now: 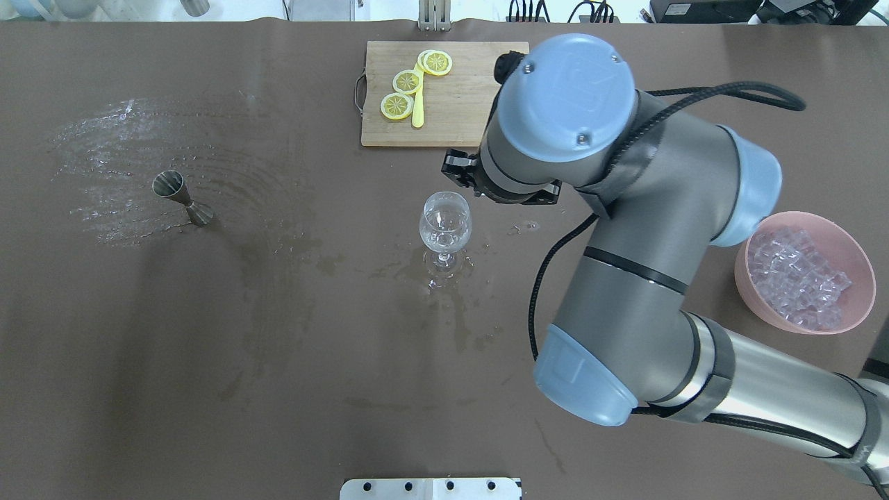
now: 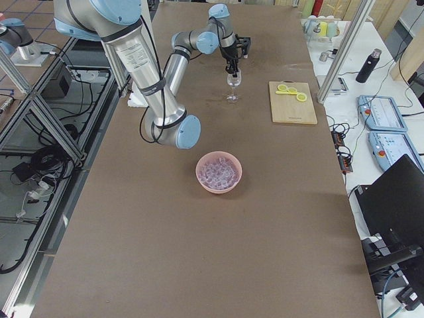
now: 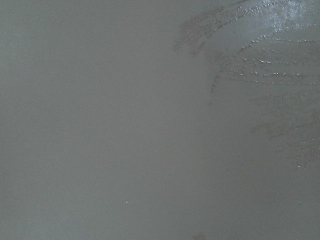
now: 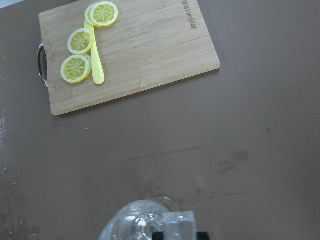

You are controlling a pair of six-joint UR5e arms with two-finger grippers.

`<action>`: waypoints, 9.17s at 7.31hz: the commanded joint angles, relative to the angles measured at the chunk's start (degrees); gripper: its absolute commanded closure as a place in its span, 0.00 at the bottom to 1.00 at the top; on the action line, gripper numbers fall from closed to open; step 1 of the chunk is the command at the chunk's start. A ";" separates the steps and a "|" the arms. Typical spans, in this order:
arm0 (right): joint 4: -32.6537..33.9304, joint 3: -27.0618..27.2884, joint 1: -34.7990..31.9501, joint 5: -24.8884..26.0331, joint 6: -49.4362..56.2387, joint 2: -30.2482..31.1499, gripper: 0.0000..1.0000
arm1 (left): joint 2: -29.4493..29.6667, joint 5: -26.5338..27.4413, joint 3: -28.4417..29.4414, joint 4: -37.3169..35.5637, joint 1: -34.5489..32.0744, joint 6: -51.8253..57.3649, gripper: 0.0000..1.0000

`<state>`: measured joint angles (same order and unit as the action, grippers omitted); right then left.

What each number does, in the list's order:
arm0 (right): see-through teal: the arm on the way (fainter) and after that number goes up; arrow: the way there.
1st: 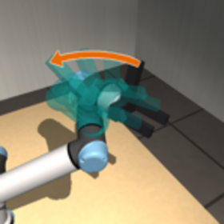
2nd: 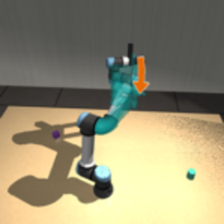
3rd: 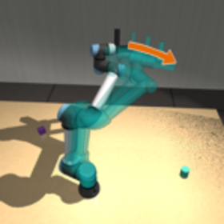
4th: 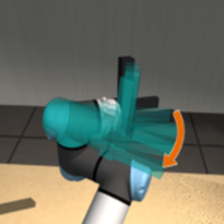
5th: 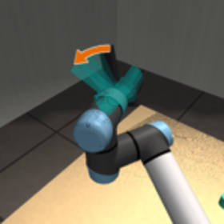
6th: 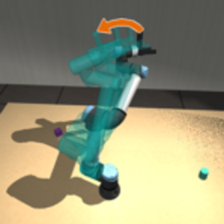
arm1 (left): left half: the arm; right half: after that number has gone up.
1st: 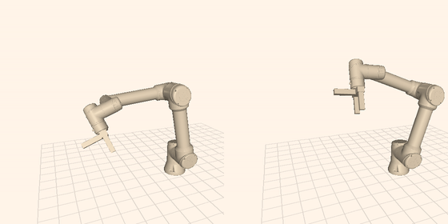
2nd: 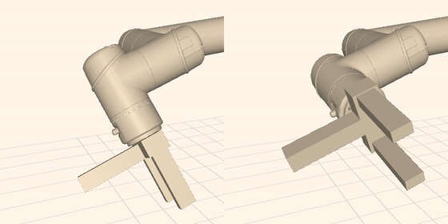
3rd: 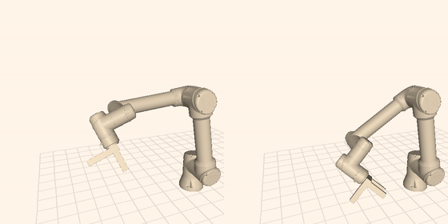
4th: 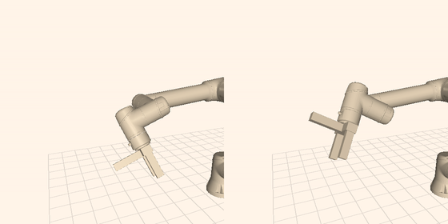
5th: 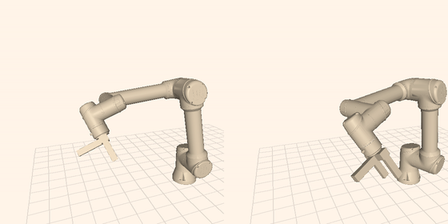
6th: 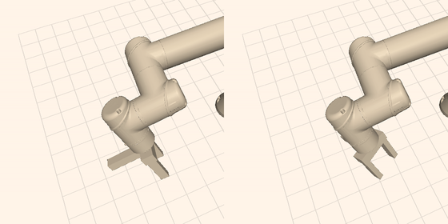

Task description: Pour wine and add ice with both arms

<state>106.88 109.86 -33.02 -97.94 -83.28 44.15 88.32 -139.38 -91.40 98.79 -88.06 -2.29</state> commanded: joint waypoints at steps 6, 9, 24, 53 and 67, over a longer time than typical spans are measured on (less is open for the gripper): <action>0.52 -4.30 4.45 3.90 -0.57 -3.37 1.00 | -1.66 -0.01 0.17 0.17 0.00 0.17 0.02; 0.43 -4.39 4.45 3.90 -0.48 -3.63 1.00 | -1.66 -0.10 -0.09 0.09 0.00 0.18 0.02; 2.28 -4.22 -17.83 -16.29 30.31 7.85 0.00 | -3.15 0.34 -9.59 -10.72 -0.27 -1.94 0.02; -15.04 -14.78 -58.39 -33.10 89.34 47.87 0.00 | -4.47 1.13 -8.53 -10.02 -0.44 -1.58 0.02; -14.60 -12.74 -58.48 -32.75 89.52 48.49 0.00 | -3.42 1.22 -6.33 -9.93 -0.36 -1.58 0.02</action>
<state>92.19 97.11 -91.43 -130.69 6.28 92.64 84.85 -138.13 -97.83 88.79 -88.42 -3.93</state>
